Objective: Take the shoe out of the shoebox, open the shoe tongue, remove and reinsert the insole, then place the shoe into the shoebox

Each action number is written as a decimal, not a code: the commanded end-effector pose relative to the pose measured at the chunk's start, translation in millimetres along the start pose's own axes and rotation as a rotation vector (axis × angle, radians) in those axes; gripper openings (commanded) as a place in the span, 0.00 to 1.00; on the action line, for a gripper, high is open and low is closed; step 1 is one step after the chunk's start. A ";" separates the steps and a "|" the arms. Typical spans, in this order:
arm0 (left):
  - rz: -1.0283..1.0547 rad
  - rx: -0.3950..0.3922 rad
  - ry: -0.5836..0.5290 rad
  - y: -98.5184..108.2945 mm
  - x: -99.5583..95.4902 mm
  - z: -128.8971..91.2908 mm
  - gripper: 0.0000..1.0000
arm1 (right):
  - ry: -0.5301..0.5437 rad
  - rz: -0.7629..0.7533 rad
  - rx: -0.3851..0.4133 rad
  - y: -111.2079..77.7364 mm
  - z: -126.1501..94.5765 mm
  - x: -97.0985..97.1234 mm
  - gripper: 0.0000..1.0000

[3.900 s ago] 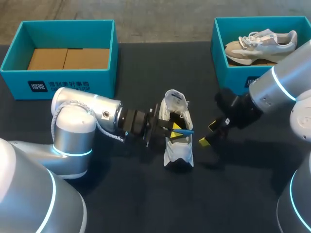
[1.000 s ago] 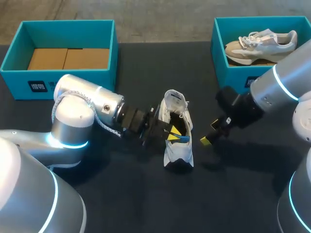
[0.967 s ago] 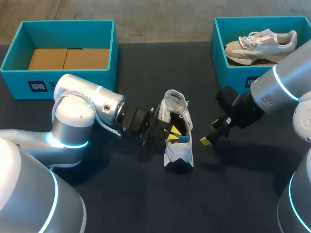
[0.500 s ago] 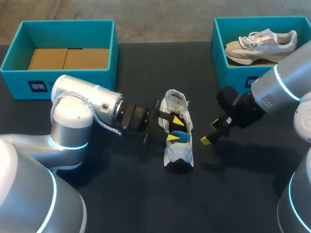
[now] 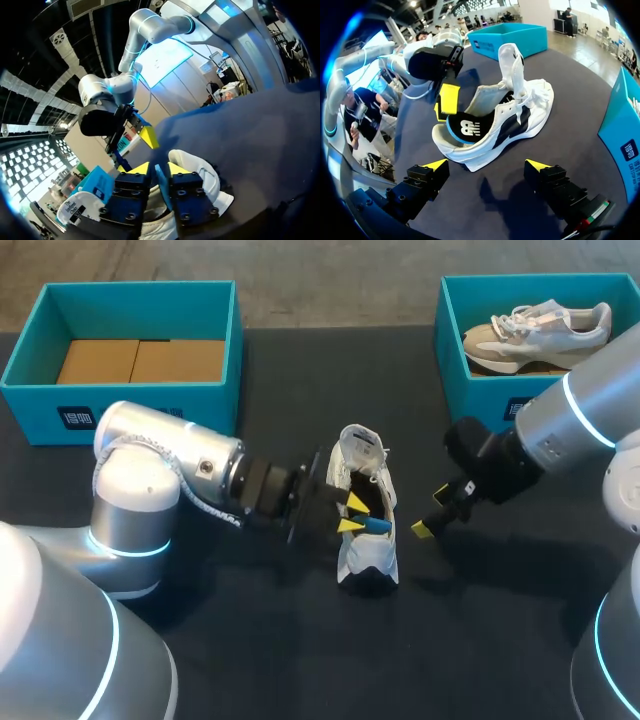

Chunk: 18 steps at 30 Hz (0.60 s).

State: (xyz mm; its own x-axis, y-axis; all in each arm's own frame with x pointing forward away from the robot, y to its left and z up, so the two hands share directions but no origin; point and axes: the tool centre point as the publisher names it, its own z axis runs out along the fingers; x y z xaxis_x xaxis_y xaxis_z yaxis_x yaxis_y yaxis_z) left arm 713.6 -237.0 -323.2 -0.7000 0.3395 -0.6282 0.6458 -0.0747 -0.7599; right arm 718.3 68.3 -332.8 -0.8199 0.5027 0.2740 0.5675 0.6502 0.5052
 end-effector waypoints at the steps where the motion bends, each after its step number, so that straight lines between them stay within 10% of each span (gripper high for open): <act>1: -0.008 0.008 0.019 4.8 1.5 2.7 0.00 | -0.006 0.004 0.003 -1.2 1.8 2.7 1.00; 12: -0.044 -0.014 0.046 7.9 9.5 -3.2 0.00 | -0.007 0.004 0.006 0.1 2.0 5.1 1.00; 13: -0.041 -0.013 0.028 5.4 7.7 -3.9 0.13 | -0.008 0.003 0.006 0.5 1.8 5.3 1.00; 14: -0.037 -0.012 0.022 3.0 5.8 -4.6 0.74 | -0.008 0.002 0.007 1.0 1.6 5.5 1.00; 15: -0.026 -0.002 0.015 -0.6 3.7 -5.5 1.00 | -0.009 0.001 0.007 1.5 1.4 5.8 1.00; 18: -0.018 0.005 0.009 -9.6 -1.1 -7.9 1.00 | -0.010 -0.002 0.009 2.9 0.9 6.6 1.00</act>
State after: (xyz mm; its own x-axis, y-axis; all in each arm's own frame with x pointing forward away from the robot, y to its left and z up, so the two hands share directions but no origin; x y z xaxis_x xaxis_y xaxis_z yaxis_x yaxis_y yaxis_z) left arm 714.7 -234.3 -319.5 -0.7090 0.3505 -0.6120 0.6281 -0.0809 -0.7739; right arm 715.2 71.0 -331.7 -0.8219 0.5011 0.2708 0.5644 0.6524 0.5058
